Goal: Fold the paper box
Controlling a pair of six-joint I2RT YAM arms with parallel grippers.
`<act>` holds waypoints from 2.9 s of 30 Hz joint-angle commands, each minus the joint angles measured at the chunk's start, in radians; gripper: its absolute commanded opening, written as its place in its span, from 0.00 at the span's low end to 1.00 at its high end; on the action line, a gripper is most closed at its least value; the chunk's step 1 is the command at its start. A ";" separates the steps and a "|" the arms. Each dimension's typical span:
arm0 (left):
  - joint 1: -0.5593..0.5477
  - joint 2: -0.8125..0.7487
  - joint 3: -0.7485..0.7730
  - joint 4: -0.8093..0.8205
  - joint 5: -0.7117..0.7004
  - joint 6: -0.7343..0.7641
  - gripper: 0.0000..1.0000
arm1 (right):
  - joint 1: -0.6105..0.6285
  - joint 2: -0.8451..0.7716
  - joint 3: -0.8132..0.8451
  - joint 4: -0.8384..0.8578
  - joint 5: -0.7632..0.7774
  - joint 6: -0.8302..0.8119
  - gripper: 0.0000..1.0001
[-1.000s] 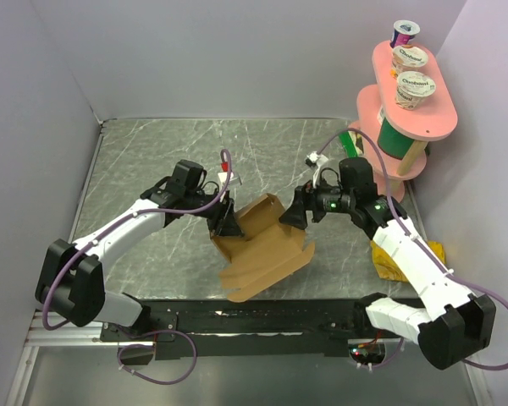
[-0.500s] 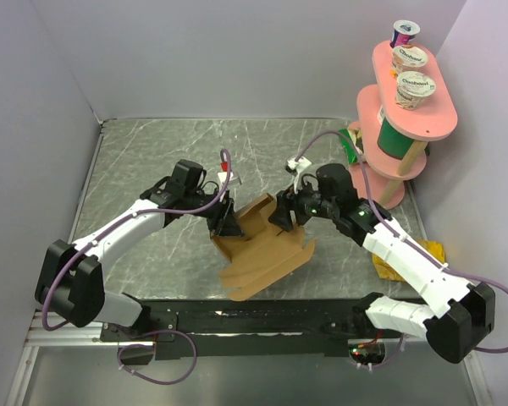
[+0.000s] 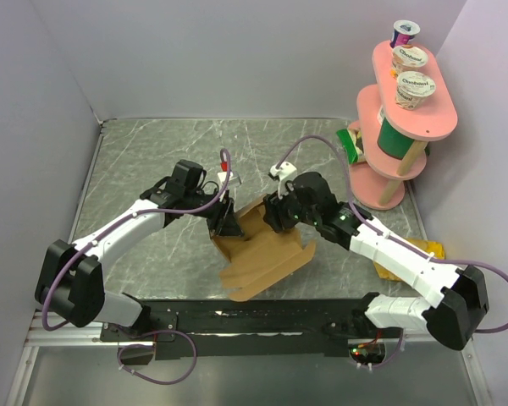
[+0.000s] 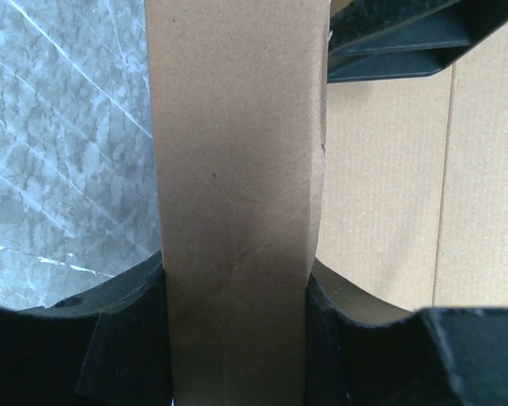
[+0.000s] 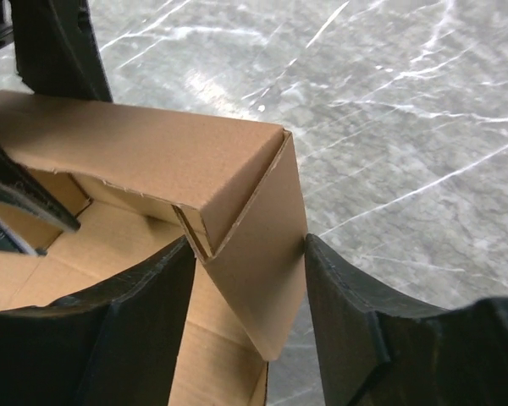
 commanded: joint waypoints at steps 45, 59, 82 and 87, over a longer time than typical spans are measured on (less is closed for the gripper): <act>-0.054 0.062 0.021 0.053 -0.119 -0.097 0.52 | 0.116 0.088 -0.111 0.232 0.596 0.119 0.27; -0.026 0.130 0.051 0.025 -0.221 -0.151 0.54 | 0.113 -0.057 -0.175 0.205 0.480 0.078 0.71; 0.054 -0.011 -0.582 0.890 -0.729 -1.192 0.76 | -0.155 -0.171 -0.216 0.135 -0.046 0.449 0.98; -0.005 -0.152 -0.639 0.874 -0.856 -1.251 0.96 | -0.036 -0.242 -0.361 0.322 0.027 0.481 1.00</act>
